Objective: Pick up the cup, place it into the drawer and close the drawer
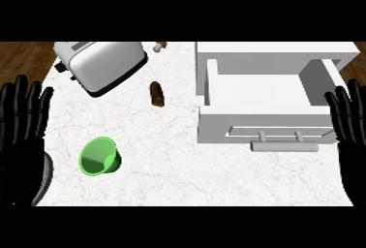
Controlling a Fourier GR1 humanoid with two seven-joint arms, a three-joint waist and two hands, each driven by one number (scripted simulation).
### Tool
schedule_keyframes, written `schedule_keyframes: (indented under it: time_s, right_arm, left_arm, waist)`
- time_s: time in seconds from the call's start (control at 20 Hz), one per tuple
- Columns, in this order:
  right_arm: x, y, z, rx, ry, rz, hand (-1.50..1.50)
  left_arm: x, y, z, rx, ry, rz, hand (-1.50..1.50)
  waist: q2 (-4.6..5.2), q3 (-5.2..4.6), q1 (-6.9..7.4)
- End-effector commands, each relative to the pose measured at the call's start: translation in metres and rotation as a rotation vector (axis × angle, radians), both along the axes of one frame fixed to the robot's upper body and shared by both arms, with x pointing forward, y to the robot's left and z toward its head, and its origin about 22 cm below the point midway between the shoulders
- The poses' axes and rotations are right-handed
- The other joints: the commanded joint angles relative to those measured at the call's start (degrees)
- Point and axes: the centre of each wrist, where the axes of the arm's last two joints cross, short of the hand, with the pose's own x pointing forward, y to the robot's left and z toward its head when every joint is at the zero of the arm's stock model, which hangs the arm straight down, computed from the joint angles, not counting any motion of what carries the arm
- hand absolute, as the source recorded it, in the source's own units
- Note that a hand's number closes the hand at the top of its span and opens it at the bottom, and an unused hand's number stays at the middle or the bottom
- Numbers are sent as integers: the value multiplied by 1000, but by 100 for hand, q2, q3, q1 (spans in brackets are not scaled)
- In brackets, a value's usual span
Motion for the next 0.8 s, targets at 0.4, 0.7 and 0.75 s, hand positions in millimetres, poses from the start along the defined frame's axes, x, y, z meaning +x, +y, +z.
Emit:
schedule_keyframes:
  time_s: [0.4,0.7,0.75]
  right_arm:
    - [14,11,-2,87,46,179,-150]
    - [5,0,0,85,63,161,-150]
    - [22,26,-8,83,59,177,-150]
  left_arm:
    - [-10,3,-18,-184,125,-252,-150]
    - [-9,13,-32,-190,145,-259,-150]
    - [-7,17,-41,-193,132,-264,-150]
  waist:
    - [171,-18,-13]
    - [163,-18,-26]
    - [166,-19,-11]
